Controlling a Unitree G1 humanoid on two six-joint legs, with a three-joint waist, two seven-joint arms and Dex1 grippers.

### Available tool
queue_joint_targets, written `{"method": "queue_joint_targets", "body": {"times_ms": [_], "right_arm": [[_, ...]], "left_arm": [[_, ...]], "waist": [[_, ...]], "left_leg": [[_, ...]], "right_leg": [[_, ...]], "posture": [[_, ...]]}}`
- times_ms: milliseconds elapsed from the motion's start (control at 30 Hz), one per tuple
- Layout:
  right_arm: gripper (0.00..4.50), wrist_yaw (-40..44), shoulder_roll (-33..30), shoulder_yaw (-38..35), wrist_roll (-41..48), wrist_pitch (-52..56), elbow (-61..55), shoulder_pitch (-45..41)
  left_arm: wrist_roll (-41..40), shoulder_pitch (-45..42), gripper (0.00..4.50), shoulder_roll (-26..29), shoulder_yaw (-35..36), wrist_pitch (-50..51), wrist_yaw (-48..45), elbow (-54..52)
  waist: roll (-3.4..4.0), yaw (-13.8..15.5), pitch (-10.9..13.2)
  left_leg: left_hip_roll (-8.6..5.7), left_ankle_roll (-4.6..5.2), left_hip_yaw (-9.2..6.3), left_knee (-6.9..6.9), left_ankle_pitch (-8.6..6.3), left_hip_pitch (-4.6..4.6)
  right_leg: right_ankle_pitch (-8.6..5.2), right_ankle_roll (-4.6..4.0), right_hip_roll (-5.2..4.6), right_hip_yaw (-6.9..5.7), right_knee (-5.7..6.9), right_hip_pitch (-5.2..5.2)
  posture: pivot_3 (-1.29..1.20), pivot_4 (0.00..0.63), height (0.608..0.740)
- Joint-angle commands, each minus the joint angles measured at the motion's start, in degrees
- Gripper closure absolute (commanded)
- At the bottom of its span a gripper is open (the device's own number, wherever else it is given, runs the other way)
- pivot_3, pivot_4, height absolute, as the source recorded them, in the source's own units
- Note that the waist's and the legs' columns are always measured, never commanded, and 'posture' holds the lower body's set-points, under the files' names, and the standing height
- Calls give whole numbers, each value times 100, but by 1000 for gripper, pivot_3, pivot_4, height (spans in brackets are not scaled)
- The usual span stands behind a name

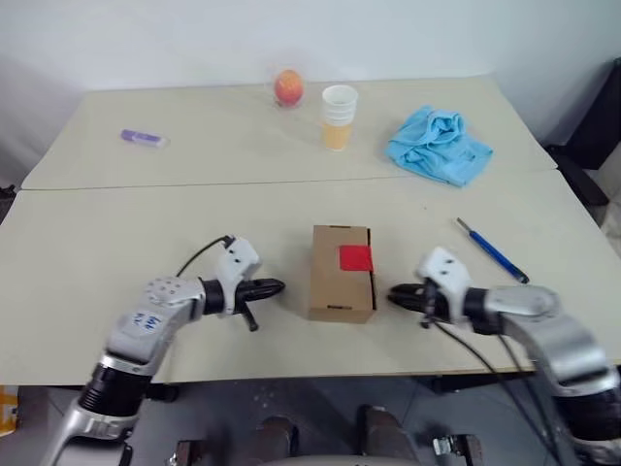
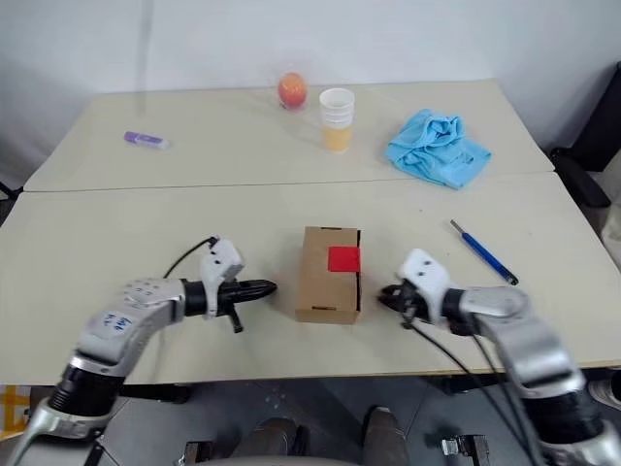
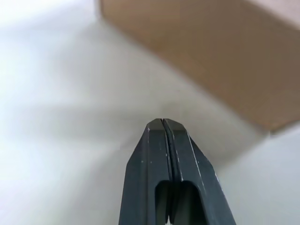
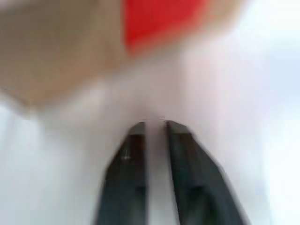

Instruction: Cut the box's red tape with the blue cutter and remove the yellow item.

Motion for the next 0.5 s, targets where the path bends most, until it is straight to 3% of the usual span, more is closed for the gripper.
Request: {"method": "queue_joint_targets", "body": {"times_ms": [33,167,267,500], "right_arm": [[2529,-189,21,-930,853,1364,-303,-338],[1149,-621,363,-1353,1537,2839,-387,-1143],[41,-1171,1132,-1664,1804,3721,-252,-1888],[41,-1807,1687,-1303,1708,3982,-142,-2344]], "left_arm": [[-557,-437,4500,95,362,-5,-563,-152],[-1057,-859,4500,-154,492,24,-847,-164],[-993,-1212,4500,-448,208,3,-766,-61],[-190,-1441,4500,-815,-654,-364,-545,343]], "waist": [[-2,-3,1],[-2,-74,1],[-3,-136,2],[-3,-119,2]], "left_leg": [[2,0,1,1,0,0],[10,-3,5,0,1,-1],[17,-4,5,-12,1,-1],[5,-2,7,-17,1,-3]], "right_leg": [[1,-2,1,0,-1,0],[3,-3,2,-3,2,-6],[3,-4,9,-4,11,-9],[3,-5,3,-3,18,-17]], "posture": [[0,150,740],[0,150,740],[0,150,740],[0,150,740]]}}
